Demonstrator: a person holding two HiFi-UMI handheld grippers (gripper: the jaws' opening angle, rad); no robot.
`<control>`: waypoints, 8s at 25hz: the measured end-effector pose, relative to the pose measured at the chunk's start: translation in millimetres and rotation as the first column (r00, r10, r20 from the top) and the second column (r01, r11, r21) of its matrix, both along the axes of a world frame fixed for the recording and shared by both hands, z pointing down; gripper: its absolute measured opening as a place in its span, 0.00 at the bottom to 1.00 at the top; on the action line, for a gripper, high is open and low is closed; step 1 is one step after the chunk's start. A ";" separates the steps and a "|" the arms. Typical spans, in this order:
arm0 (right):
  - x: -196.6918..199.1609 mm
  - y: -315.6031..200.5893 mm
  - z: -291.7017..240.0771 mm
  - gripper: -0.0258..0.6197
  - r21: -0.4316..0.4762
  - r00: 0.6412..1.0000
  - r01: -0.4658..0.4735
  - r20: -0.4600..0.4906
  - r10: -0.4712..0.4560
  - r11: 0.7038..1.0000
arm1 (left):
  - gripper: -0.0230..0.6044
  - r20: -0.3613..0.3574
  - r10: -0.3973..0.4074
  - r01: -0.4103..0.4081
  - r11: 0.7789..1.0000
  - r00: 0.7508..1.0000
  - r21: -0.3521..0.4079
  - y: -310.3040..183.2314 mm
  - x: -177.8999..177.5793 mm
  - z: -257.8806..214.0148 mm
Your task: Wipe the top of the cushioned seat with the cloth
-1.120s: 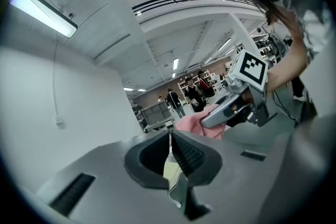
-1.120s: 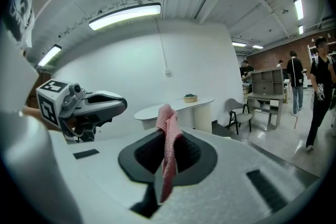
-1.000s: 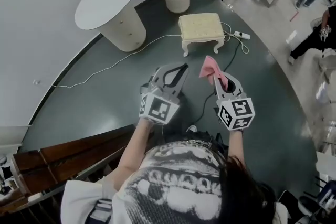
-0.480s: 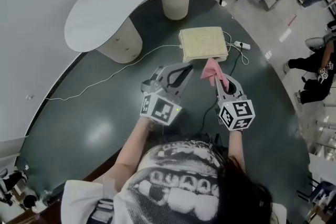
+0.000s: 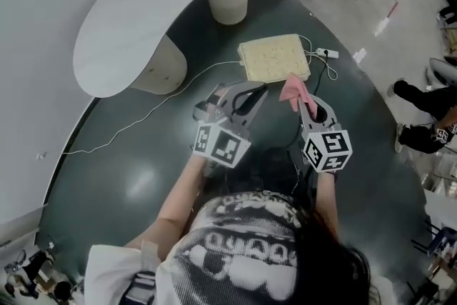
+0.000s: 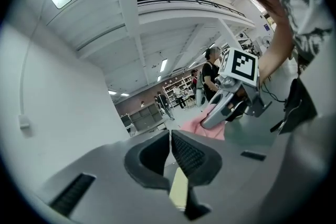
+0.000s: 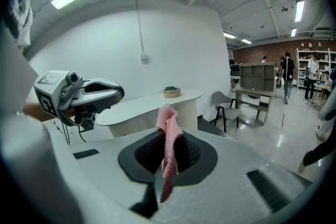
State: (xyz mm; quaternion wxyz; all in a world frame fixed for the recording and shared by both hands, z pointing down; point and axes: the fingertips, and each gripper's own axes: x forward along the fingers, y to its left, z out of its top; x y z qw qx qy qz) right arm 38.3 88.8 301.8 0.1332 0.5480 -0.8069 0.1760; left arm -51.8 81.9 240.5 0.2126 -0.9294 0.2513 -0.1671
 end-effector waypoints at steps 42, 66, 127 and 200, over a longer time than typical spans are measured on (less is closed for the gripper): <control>3.5 -318.0 383.3 0.06 -0.438 0.886 0.438 0.062 -0.459 0.785 | 0.06 0.140 -0.220 0.232 0.970 0.965 -0.077 -301.8 52.8 201.0; 16.6 -351.8 535.2 0.06 -0.599 0.871 0.325 -0.111 -0.478 0.732 | 0.06 0.161 -0.246 0.270 0.951 0.956 -0.151 -305.2 8.6 297.6; 118.8 -288.3 536.4 0.06 -0.634 0.887 0.200 -0.206 -0.413 0.747 | 0.06 0.173 -0.132 0.168 0.963 0.976 -0.211 -260.8 32.3 323.7; 250.6 -207.4 543.7 0.06 -0.679 0.961 -0.066 -0.241 -0.138 0.731 | 0.06 0.173 -0.067 0.113 0.955 0.983 -0.276 -237.4 97.3 337.8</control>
